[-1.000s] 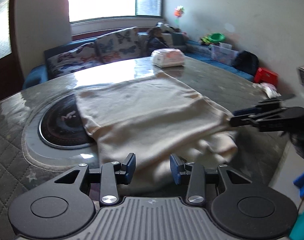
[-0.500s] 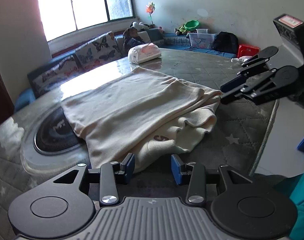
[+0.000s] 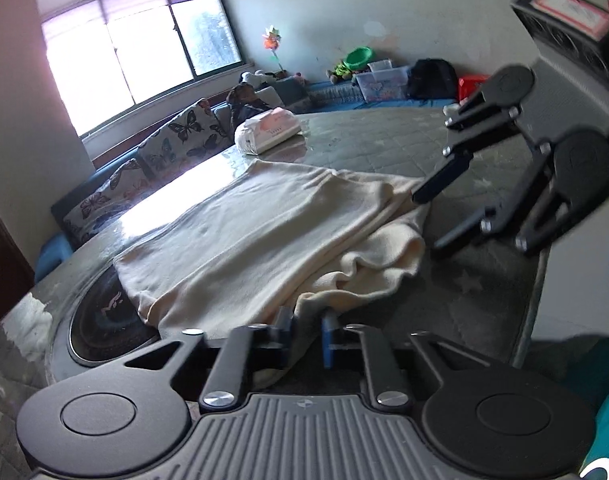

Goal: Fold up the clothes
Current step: 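Grasp the hem with the left gripper while the right gripper grasps the hem corner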

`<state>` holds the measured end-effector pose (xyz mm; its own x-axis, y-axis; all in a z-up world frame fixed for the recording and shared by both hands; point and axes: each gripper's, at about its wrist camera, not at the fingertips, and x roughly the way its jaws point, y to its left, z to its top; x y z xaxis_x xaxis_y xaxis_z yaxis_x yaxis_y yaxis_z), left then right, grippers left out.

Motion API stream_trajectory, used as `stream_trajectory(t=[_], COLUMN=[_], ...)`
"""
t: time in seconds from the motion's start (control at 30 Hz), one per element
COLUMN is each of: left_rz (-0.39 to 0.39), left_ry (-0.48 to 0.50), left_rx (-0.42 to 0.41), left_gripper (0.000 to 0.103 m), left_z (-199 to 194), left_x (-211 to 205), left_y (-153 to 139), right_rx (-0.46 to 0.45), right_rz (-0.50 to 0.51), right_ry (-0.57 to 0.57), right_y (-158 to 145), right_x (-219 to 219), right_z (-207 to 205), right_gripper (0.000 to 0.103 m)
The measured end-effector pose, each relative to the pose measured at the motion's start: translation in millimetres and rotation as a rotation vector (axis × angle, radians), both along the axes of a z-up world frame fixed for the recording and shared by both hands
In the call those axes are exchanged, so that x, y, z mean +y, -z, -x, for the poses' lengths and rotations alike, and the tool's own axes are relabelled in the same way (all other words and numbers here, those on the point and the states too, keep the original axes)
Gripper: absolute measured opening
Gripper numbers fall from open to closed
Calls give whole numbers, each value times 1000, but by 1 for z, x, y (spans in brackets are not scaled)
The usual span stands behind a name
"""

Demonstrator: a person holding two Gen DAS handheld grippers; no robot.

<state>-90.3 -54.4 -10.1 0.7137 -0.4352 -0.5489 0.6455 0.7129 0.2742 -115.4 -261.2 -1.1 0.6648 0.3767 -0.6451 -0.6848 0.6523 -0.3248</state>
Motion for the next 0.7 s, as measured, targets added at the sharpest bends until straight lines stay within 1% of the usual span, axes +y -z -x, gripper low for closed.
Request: stream_trajectory(t=[0.03, 0.13, 0.23, 0.33, 0.37, 0.43, 0.47, 0.5, 0.57, 0.63, 0.67, 0.7], left_rz=[15, 72, 120, 153, 157, 169, 175, 178, 178, 149, 130, 110], left_ry=[-7, -36, -64, -77, -81, -87, -88, -88, -84, -79, -77, -74], left_rx=[0, 11, 36, 63, 73, 95, 105, 109, 115, 101, 91, 81], left_gripper=[10, 9, 9, 9, 9, 9, 9, 10, 14, 20, 30, 41], left_z=[-2, -14, -30, -46, -50, -56, -58, -57, -54, -49, -46, -43], left_x=[1, 6, 9, 9, 9, 11, 13, 15, 19, 21, 21, 22], left_y=[-3, -13, -20, -21, -20, -19, -19, -19, -18, -15, -13, -10], right_rx=[-10, -40, -49, -41, -39, -20, 3, 27, 74, 115, 129, 142], right_rz=[5, 16, 18, -5, -13, -34, -50, -67, -100, -131, -144, -157], right_ry=[-10, -39, -55, -58, -60, -57, -51, -44, -31, -17, -10, -3], right_y=[0, -1, 0, 2, 3, 3, 1, -1, -4, -8, -9, -11], right_x=[1, 4, 7, 11, 12, 13, 12, 12, 11, 10, 8, 7], right_z=[0, -1, -8, -21, -25, -34, -41, -47, -59, -69, -72, -74], right_gripper=[50, 56, 56, 53, 49, 39, 29, 22, 18, 15, 15, 15])
